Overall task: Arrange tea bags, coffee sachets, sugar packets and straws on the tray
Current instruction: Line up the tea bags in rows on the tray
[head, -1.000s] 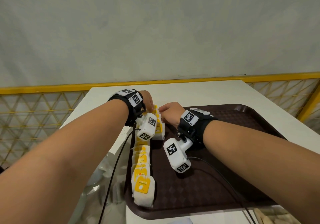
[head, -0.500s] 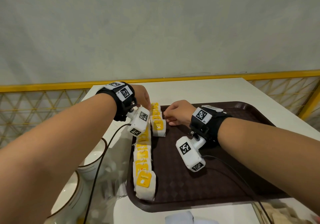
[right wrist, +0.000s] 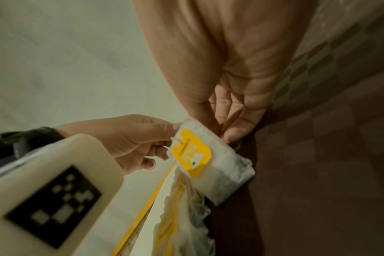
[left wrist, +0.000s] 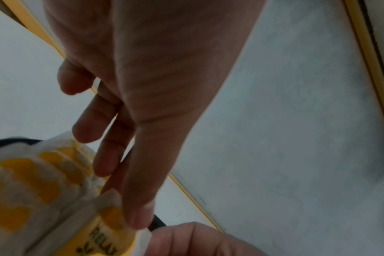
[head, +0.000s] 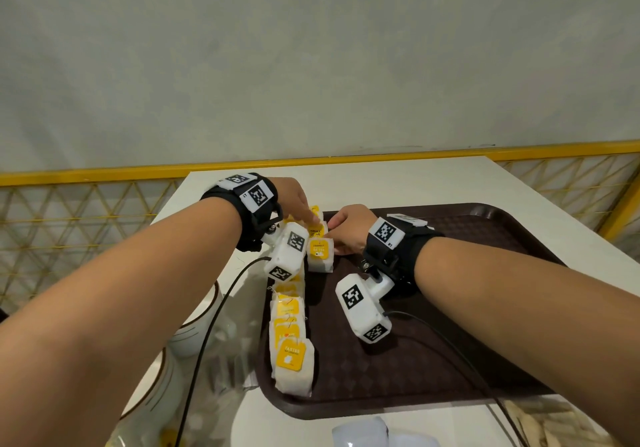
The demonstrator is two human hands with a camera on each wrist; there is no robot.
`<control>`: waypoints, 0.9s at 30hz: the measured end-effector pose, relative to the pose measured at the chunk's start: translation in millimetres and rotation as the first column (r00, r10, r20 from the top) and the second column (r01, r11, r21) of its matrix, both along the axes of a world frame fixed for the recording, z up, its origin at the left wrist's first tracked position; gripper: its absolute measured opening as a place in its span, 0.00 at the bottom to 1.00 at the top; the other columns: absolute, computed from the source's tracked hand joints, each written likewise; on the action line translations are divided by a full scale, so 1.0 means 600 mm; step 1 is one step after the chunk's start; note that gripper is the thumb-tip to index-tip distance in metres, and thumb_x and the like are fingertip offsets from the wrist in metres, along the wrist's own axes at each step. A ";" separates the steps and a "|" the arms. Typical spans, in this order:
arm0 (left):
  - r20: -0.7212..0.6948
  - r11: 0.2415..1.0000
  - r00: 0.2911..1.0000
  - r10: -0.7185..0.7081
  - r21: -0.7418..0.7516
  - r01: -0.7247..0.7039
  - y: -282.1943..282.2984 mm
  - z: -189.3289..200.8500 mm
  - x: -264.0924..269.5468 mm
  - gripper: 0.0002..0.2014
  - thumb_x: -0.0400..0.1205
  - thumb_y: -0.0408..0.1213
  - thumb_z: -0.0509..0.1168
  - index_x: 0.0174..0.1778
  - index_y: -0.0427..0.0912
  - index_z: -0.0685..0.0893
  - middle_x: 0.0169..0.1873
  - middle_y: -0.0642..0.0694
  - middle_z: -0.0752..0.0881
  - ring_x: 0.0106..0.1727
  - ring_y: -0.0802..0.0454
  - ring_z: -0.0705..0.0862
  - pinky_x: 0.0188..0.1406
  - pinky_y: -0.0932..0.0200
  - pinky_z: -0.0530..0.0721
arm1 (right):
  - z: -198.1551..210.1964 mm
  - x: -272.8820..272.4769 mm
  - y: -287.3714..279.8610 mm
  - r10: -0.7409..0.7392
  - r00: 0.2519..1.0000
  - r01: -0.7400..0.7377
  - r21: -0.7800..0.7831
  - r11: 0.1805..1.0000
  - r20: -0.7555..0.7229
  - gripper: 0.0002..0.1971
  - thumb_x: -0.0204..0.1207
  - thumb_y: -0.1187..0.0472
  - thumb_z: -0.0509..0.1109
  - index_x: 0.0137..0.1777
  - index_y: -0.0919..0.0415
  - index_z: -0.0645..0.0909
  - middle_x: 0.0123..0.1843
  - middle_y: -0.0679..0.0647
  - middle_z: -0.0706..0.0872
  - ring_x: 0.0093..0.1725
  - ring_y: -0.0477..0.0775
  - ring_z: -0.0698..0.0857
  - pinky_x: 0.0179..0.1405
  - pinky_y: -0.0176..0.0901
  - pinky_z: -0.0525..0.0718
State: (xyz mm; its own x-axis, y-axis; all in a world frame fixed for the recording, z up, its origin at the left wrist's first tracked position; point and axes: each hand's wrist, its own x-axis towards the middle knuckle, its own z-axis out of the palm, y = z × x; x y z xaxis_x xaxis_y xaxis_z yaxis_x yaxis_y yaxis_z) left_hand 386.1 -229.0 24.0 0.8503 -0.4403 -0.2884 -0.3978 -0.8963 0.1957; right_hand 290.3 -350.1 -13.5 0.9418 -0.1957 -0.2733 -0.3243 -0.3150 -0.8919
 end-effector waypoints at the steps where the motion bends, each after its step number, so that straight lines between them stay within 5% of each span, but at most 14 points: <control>1: -0.003 1.000 1.000 -0.004 0.014 0.004 -0.003 -0.001 0.000 0.17 0.76 0.54 0.71 0.49 0.43 0.88 0.38 0.52 0.84 0.45 0.52 0.80 0.46 0.59 0.77 | -0.001 0.001 0.000 -0.001 1.000 0.001 0.000 1.000 -0.005 0.15 0.72 0.77 0.72 0.32 0.60 0.75 0.33 0.59 0.79 0.29 0.55 0.80 0.36 0.44 0.84; 5: 0.043 1.000 0.999 -0.013 0.024 0.012 -0.014 -0.012 0.001 0.10 0.76 0.46 0.73 0.46 0.43 0.87 0.41 0.50 0.86 0.45 0.52 0.81 0.47 0.58 0.79 | -0.002 0.004 -0.005 0.011 1.000 -0.011 0.023 1.000 -0.016 0.14 0.73 0.78 0.70 0.34 0.61 0.75 0.33 0.59 0.80 0.31 0.55 0.81 0.38 0.46 0.86; 9: 0.086 0.996 0.996 -0.016 0.084 0.009 -0.022 -0.022 -0.001 0.15 0.78 0.44 0.71 0.52 0.36 0.88 0.53 0.42 0.89 0.56 0.45 0.85 0.56 0.53 0.83 | 0.009 -0.005 -0.022 0.044 0.999 -0.044 0.040 0.998 -0.020 0.12 0.79 0.77 0.62 0.37 0.63 0.76 0.35 0.61 0.79 0.31 0.53 0.79 0.24 0.37 0.85; 12: 0.103 0.989 0.994 -0.044 0.144 0.029 -0.028 -0.024 -0.005 0.17 0.80 0.44 0.69 0.58 0.35 0.87 0.57 0.41 0.87 0.60 0.44 0.84 0.58 0.54 0.82 | 0.017 -0.020 -0.038 0.235 0.970 -0.239 -0.078 0.968 -0.055 0.11 0.74 0.77 0.66 0.42 0.61 0.82 0.40 0.62 0.82 0.36 0.53 0.81 0.35 0.38 0.83; 14: 0.103 0.987 0.993 -0.056 0.156 0.039 -0.027 -0.021 -0.006 0.16 0.79 0.43 0.70 0.58 0.36 0.87 0.57 0.41 0.87 0.60 0.45 0.84 0.61 0.54 0.82 | 0.017 -0.034 -0.036 0.362 0.925 -0.375 -0.129 0.918 -0.113 0.09 0.71 0.75 0.71 0.42 0.60 0.83 0.40 0.62 0.82 0.35 0.51 0.81 0.31 0.36 0.80; 19: 0.021 1.000 1.000 -0.004 -0.017 0.004 0.000 0.017 -0.008 0.16 0.77 0.47 0.72 0.53 0.39 0.89 0.50 0.46 0.87 0.46 0.52 0.81 0.37 0.61 0.77 | -0.007 -0.029 -0.022 0.293 0.954 -0.299 -0.131 0.945 -0.063 0.10 0.76 0.71 0.72 0.38 0.62 0.74 0.35 0.62 0.81 0.30 0.49 0.82 0.27 0.36 0.83; 23: -0.076 0.998 0.997 -0.026 0.057 0.030 0.016 0.026 -0.015 0.18 0.76 0.57 0.69 0.51 0.48 0.90 0.48 0.51 0.87 0.51 0.53 0.82 0.46 0.58 0.76 | -0.010 -0.017 -0.012 0.227 0.971 -0.232 -0.055 0.971 -0.077 0.13 0.78 0.73 0.68 0.35 0.62 0.72 0.32 0.62 0.81 0.28 0.50 0.82 0.26 0.35 0.84; 27: -0.068 0.993 0.993 -0.092 0.074 0.097 0.009 0.009 -0.013 0.06 0.76 0.51 0.72 0.39 0.53 0.87 0.37 0.55 0.85 0.41 0.57 0.80 0.44 0.61 0.77 | -0.008 -0.010 -0.006 0.191 0.979 -0.194 -0.034 0.980 -0.076 0.12 0.77 0.73 0.69 0.34 0.65 0.74 0.33 0.64 0.83 0.29 0.52 0.84 0.31 0.40 0.87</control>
